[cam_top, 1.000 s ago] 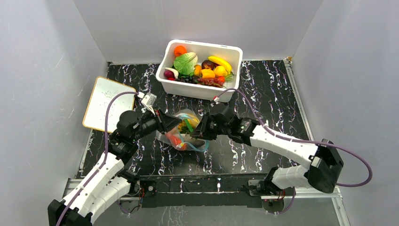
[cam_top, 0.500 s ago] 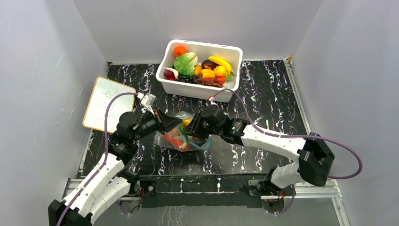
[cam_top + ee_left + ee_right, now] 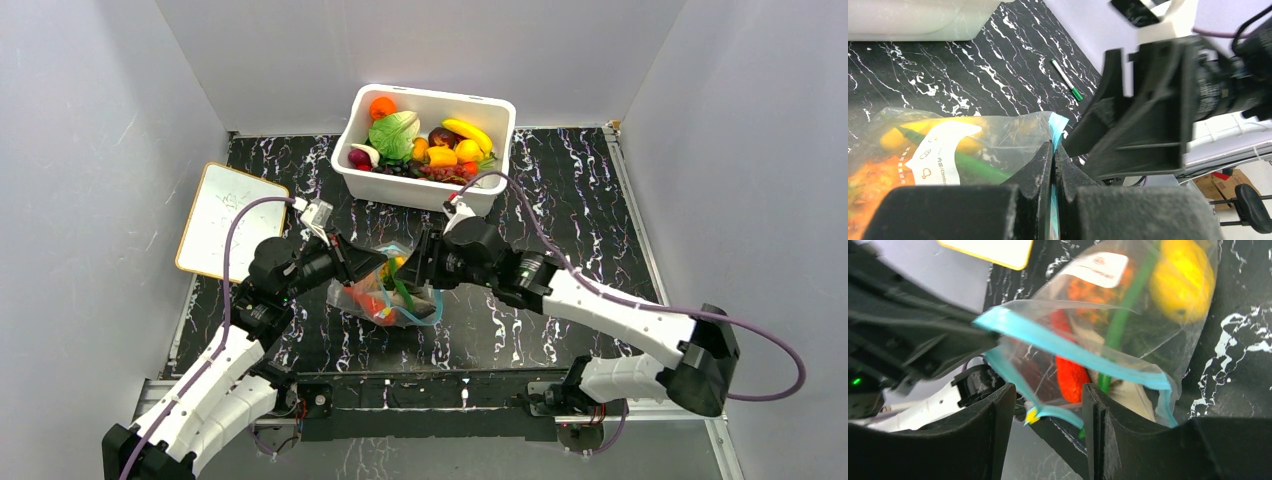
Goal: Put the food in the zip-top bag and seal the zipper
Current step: Place the fake vegetable in the zipper food storage bag, then pick up the fake fruit from the bin.
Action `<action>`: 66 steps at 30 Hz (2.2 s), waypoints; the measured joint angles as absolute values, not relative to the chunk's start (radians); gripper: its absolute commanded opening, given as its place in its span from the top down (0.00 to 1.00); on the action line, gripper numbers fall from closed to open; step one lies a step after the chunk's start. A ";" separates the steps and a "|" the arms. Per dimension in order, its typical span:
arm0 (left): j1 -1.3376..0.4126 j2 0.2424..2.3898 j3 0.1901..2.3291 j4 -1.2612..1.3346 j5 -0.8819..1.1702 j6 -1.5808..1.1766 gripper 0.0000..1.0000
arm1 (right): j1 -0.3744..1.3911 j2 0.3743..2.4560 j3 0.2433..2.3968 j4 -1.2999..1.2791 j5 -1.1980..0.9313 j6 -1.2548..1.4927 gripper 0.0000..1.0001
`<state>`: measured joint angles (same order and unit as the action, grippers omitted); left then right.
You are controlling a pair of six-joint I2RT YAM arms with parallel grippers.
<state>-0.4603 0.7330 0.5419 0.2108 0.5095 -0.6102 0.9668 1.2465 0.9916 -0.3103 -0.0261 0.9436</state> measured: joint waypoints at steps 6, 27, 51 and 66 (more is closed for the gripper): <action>-0.461 0.733 0.545 0.175 0.501 -0.566 1.00 | 0.967 1.142 1.045 -0.355 -0.029 0.785 0.51; -0.460 0.730 0.623 0.021 0.505 -0.380 1.00 | 0.736 1.450 1.466 -0.475 0.280 0.158 0.46; -0.460 0.733 0.632 -0.026 0.480 -0.224 1.00 | 0.388 2.273 2.054 -0.425 0.247 -0.011 0.30; -0.460 0.752 0.630 -0.029 0.478 -0.215 1.00 | 0.348 2.439 2.176 -0.385 0.245 -0.029 0.27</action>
<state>-0.4603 0.7517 0.6300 -0.0292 0.4782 -0.2150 0.3481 2.4393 2.1757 -0.3847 0.2451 -0.0288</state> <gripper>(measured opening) 0.010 0.729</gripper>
